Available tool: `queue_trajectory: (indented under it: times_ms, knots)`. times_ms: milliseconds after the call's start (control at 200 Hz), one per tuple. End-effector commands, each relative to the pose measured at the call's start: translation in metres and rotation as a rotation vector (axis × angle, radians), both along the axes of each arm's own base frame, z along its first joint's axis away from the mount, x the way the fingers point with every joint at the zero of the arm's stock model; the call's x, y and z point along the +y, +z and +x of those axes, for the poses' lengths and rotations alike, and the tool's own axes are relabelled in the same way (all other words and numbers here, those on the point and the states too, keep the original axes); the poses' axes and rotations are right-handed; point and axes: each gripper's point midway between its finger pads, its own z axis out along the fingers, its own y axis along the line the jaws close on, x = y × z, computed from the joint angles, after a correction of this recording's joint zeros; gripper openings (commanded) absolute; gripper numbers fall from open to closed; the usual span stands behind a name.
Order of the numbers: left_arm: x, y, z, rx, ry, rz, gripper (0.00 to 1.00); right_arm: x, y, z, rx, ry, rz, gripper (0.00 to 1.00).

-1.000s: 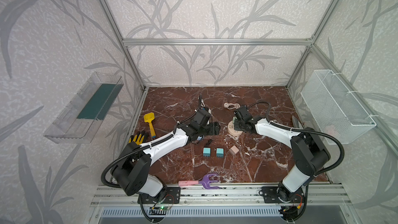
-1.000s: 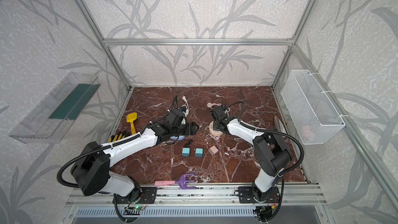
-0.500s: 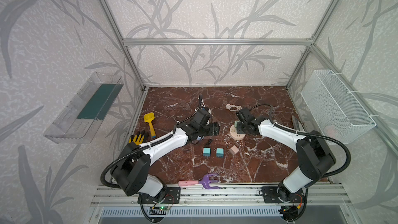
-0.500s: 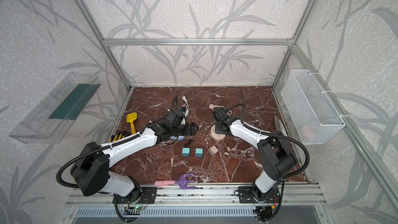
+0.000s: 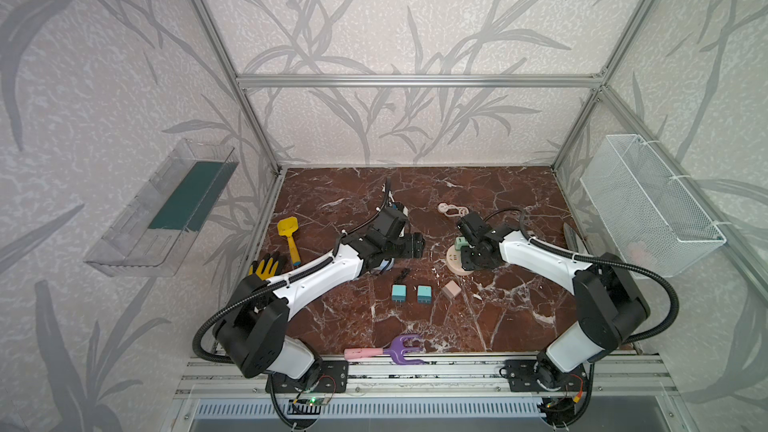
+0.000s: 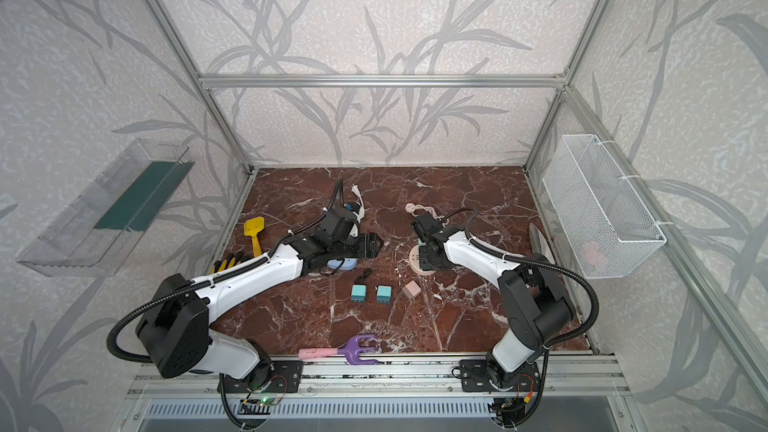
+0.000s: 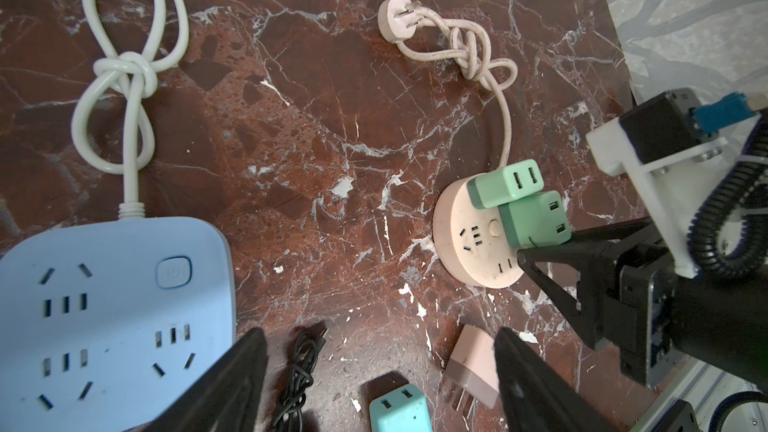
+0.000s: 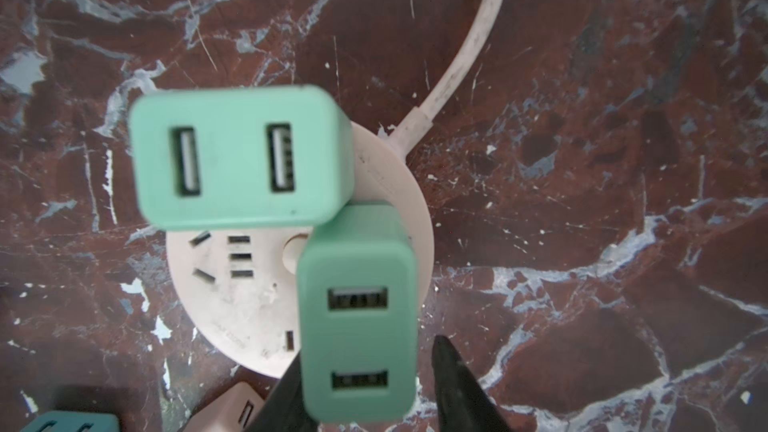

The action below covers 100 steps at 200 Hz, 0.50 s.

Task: Insert the plug
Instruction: 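Open the right gripper and lift away while the left gripper moves toward the pink adapter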

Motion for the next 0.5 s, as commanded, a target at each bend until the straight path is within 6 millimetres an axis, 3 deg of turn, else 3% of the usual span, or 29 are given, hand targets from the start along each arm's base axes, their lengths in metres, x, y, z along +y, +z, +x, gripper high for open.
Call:
queue_trajectory:
  times_ms: [0,195,375,495]
  knots:
    - [0.003,0.015,0.005,-0.034,0.004,0.006,0.84,-0.003,0.008,-0.005,0.009,0.008,0.003,0.46]
    - [0.004,0.009,-0.006,-0.007,-0.032,0.016,0.84,0.004,0.03,-0.015,-0.026,0.011,0.107,0.47]
    - [0.002,-0.002,-0.029,0.023,-0.092,0.009,0.81,0.011,0.058,-0.026,-0.087,0.025,0.228,0.47]
    - [-0.011,-0.006,-0.048,0.018,-0.166,-0.005,0.8,0.013,0.068,-0.031,-0.107,0.032,0.276,0.47]
